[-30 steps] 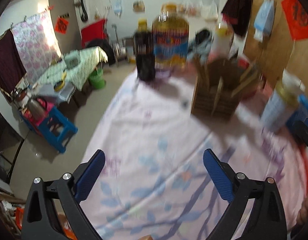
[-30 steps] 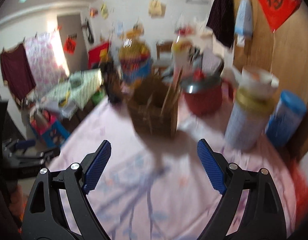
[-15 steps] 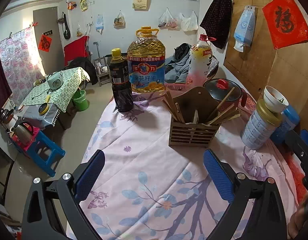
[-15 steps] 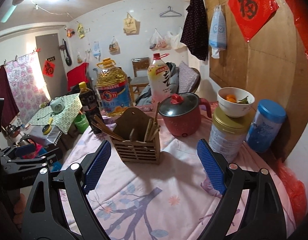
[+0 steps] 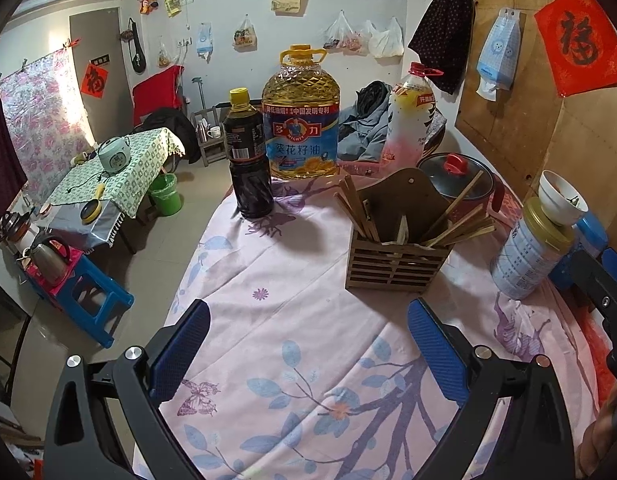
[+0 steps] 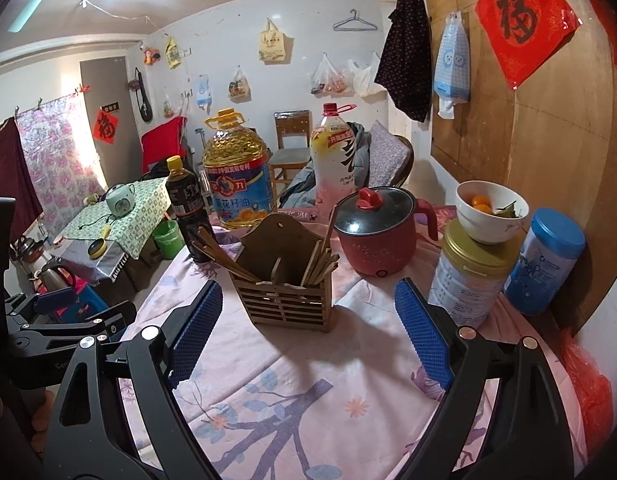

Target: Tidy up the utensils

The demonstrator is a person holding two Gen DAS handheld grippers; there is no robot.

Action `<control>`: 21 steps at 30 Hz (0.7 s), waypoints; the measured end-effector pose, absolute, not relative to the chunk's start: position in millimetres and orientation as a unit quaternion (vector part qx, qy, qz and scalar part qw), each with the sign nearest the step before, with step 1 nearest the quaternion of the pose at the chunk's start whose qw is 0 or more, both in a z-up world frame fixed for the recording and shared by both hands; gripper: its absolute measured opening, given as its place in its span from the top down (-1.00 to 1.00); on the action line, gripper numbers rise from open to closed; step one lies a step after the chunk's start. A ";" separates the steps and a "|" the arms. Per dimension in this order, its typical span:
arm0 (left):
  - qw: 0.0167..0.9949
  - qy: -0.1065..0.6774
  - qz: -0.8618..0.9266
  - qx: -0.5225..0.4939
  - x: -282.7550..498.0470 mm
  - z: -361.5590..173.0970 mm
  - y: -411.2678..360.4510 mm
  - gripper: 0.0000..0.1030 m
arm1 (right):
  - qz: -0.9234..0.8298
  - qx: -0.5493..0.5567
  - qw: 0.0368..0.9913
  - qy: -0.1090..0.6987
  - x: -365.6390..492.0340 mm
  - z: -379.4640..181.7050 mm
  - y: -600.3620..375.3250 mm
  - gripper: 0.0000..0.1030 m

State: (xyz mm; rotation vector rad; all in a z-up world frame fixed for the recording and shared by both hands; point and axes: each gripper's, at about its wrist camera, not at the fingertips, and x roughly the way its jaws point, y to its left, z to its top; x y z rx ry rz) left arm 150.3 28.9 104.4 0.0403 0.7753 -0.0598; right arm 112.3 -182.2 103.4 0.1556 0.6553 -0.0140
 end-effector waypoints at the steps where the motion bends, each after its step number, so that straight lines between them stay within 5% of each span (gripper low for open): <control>1: 0.925 0.379 -0.028 0.021 150.8 103.9 28.0 -0.88 | -0.006 0.077 0.944 0.322 113.2 103.2 -182.3 -0.66; 21: 0.924 0.381 -0.023 0.030 154.9 100.5 22.7 -0.88 | -0.001 0.085 0.944 0.318 121.6 97.3 -185.8 -0.66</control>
